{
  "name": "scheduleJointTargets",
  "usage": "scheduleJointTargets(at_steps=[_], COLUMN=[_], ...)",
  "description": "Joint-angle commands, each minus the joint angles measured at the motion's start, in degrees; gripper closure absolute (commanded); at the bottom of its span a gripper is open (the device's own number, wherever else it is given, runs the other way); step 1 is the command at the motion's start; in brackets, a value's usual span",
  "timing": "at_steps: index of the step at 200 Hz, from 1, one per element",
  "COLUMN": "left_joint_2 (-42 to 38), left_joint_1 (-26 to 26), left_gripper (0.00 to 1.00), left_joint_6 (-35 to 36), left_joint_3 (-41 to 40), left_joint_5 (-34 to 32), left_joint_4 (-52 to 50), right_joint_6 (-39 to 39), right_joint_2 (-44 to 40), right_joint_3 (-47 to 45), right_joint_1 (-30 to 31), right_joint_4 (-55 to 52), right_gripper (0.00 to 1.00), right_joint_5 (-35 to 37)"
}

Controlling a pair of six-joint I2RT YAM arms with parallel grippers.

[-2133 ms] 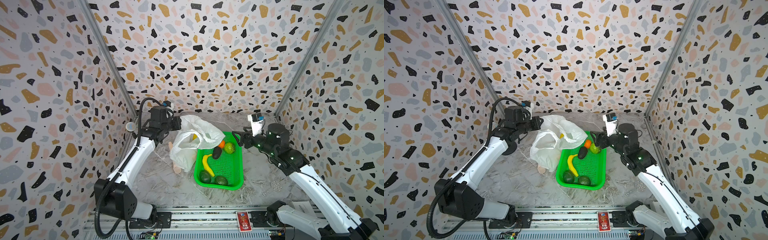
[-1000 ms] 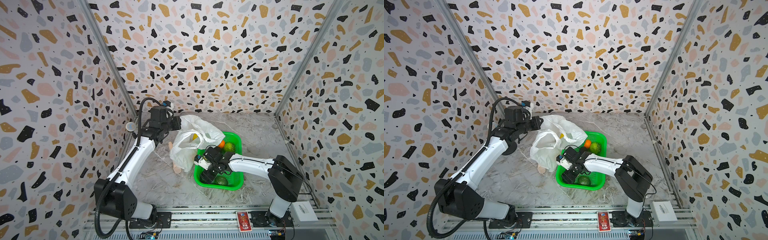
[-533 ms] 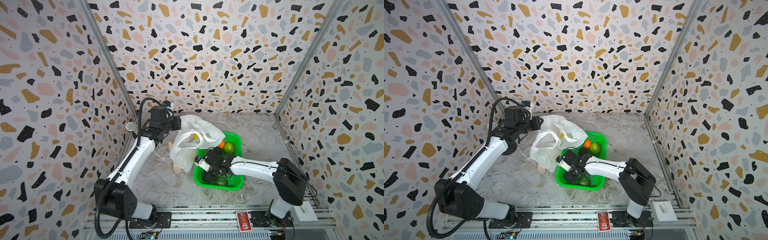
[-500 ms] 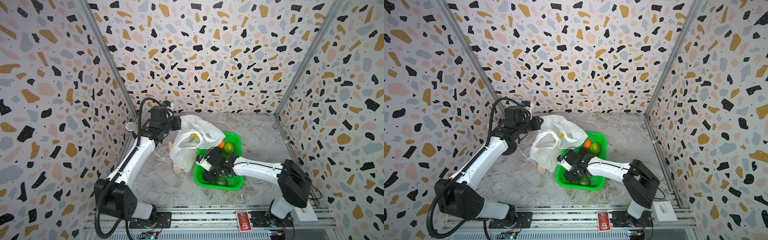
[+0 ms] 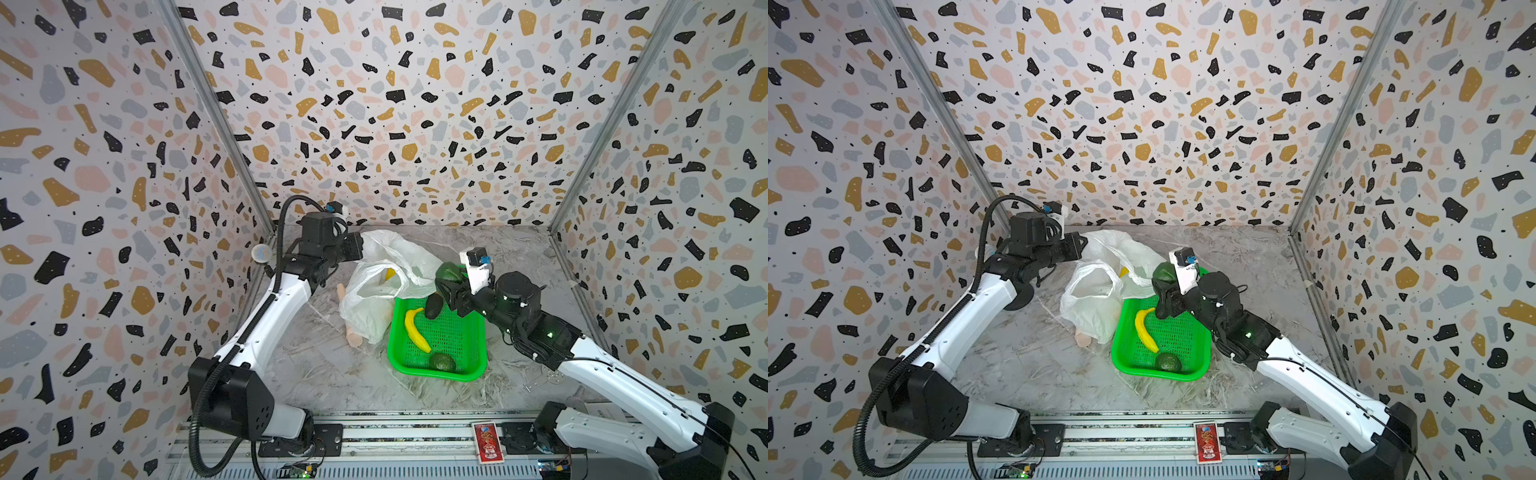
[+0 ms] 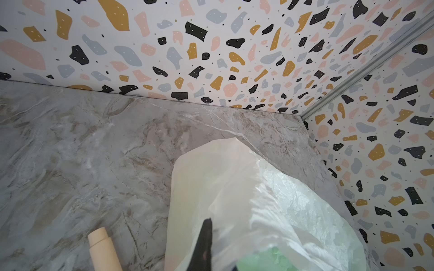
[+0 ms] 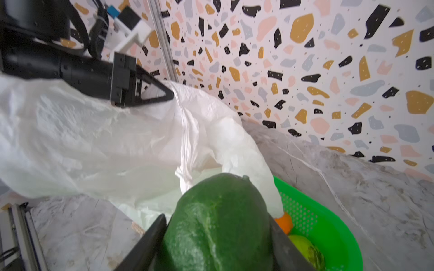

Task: Place the fruits into the plastic bag
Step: Pick up the fruit from the bin, then place the fruit in the plastic bag.

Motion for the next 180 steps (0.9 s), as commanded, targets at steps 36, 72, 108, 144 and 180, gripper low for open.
scheduleJointTargets(at_steps=[36,72,108,144,180], left_joint_2=[-1.7,-1.9,-1.8,-2.4,-2.5], left_joint_1=[-0.5,-0.5,-0.5,-0.6,-0.6], left_gripper=[1.0,1.0,1.0,1.0,1.0], left_joint_6=[-0.6,-0.6,-0.6,-0.4,-0.5], left_joint_3=[-0.1,-0.4,0.0,0.1,0.0], left_joint_5=[1.7,1.8,1.6,1.8,2.1], left_joint_4=[2.2,2.3,2.3,2.0,2.0], right_joint_6=[-2.0,-4.9,-2.2,3.4,4.4], right_joint_2=[17.5,25.6,29.1,33.1,39.0], right_joint_3=[20.2,29.0,29.8,31.4,36.6], right_joint_1=[1.7,5.9,5.7,1.5,-2.3], right_joint_4=[3.9,-2.5,-4.1,-5.2,-9.0], right_gripper=[0.65,0.63,0.61,0.6,0.54], right_joint_5=[-16.4,-22.8,-23.1,-23.5,-24.5])
